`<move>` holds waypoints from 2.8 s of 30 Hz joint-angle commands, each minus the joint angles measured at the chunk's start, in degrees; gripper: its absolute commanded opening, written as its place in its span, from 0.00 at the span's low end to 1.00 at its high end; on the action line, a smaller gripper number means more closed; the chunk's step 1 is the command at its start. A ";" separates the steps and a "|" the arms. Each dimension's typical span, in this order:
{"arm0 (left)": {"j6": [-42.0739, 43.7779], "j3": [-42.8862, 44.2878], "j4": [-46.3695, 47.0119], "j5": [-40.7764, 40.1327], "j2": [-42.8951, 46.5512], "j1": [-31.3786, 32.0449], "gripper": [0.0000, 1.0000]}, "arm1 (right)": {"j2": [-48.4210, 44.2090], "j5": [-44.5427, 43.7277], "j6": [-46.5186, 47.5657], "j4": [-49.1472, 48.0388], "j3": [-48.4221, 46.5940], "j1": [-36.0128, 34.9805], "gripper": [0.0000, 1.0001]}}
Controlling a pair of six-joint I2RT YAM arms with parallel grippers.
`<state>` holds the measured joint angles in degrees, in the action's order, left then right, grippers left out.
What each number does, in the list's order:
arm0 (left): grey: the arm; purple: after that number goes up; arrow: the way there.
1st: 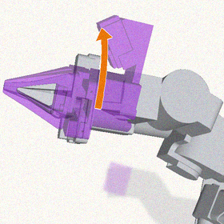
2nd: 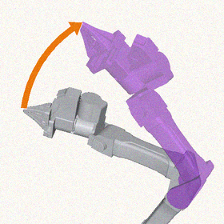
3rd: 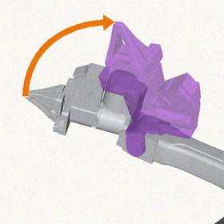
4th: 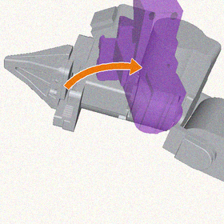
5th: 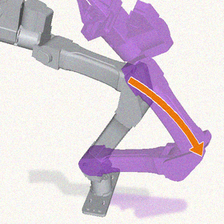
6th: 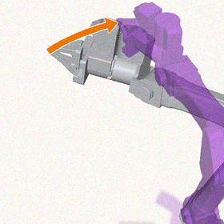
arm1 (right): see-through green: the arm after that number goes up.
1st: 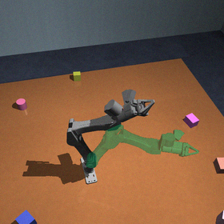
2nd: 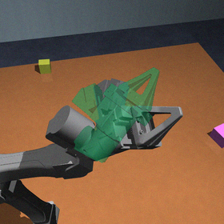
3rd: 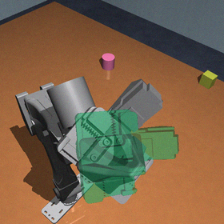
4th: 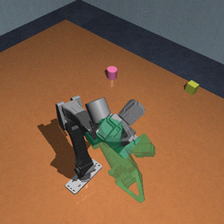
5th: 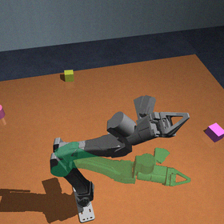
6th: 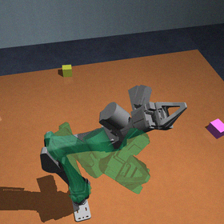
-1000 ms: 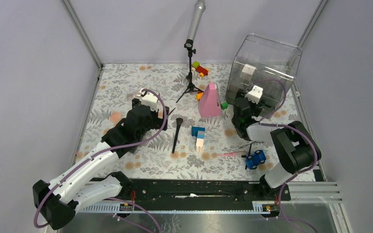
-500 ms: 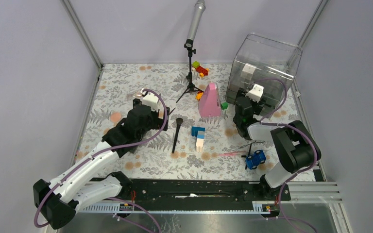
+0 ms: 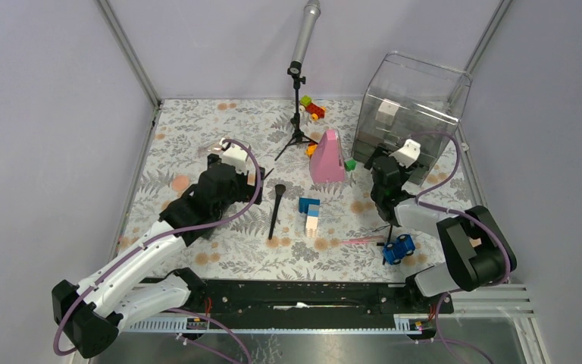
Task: Organize the makeup
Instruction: Close the drawer in the storage box, then open the drawer in the storage box.
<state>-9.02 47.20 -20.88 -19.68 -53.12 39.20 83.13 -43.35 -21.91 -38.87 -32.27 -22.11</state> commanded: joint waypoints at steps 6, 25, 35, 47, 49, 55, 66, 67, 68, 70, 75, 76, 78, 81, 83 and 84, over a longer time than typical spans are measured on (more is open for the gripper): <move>-0.04 -0.35 2.62 0.83 0.04 -0.40 0.98 | 6.41 -4.14 -1.39 -1.96 -1.71 0.31 0.82; -0.04 -0.35 2.64 0.93 -0.01 -0.37 0.98 | 16.69 -9.31 8.76 -31.00 -1.59 0.57 0.83; -0.04 -0.31 2.52 1.15 -0.05 -0.36 0.98 | 11.19 -6.14 7.07 -29.61 2.51 0.55 0.81; -0.04 -0.13 2.42 1.49 -0.05 -0.38 0.98 | -10.08 5.70 -31.93 -8.27 16.02 0.57 0.76; -0.04 -0.02 2.45 1.74 -0.12 -0.35 0.98 | -13.34 5.27 -37.69 -6.39 18.10 0.57 0.76; -0.05 -0.07 2.35 2.20 -0.23 -0.36 0.98 | -19.18 -0.06 -43.83 -1.12 19.54 0.57 0.78; 0.22 -0.18 2.25 1.36 -0.08 -0.37 0.99 | -11.74 4.91 -51.98 -5.13 20.10 3.87 0.76; 0.23 -0.18 2.30 1.34 -0.05 -0.41 0.99 | -10.61 6.15 -50.98 -7.82 20.42 4.61 0.76; 0.23 -0.18 2.30 1.28 -0.13 -0.36 0.99 | -9.67 7.73 -50.22 -10.48 20.68 5.32 0.76; 0.36 -0.16 2.30 1.23 -0.14 -0.35 0.99 | -7.79 11.46 -49.71 -13.99 21.35 7.57 0.76; 0.44 -0.18 2.23 0.95 -0.22 -0.46 0.99 | -4.46 18.71 -50.76 -19.02 22.51 12.93 0.75; 0.48 -0.18 2.26 0.98 -0.27 -0.56 0.99 | -3.59 20.04 -50.85 -20.23 22.56 13.60 0.75; 0.49 -0.17 2.27 1.05 -0.23 -0.57 0.99 | -1.57 22.56 -50.76 -23.92 22.65 14.88 0.75; 0.49 -0.24 2.33 1.03 -0.23 -0.62 0.99 | 2.42 26.33 -51.69 -30.26 22.63 16.75 0.74; 0.49 -0.33 2.25 0.98 -0.23 -0.62 0.99 | 5.71 27.94 -52.77 -34.81 22.67 17.61 0.72; 0.49 -0.35 2.26 0.92 -0.27 -0.62 0.99 | 7.55 28.54 -53.24 -37.35 22.62 18.01 0.71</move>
<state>-8.95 47.20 -20.88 -18.48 -53.43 38.94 85.86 -19.79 -72.88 -63.48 -9.96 -5.58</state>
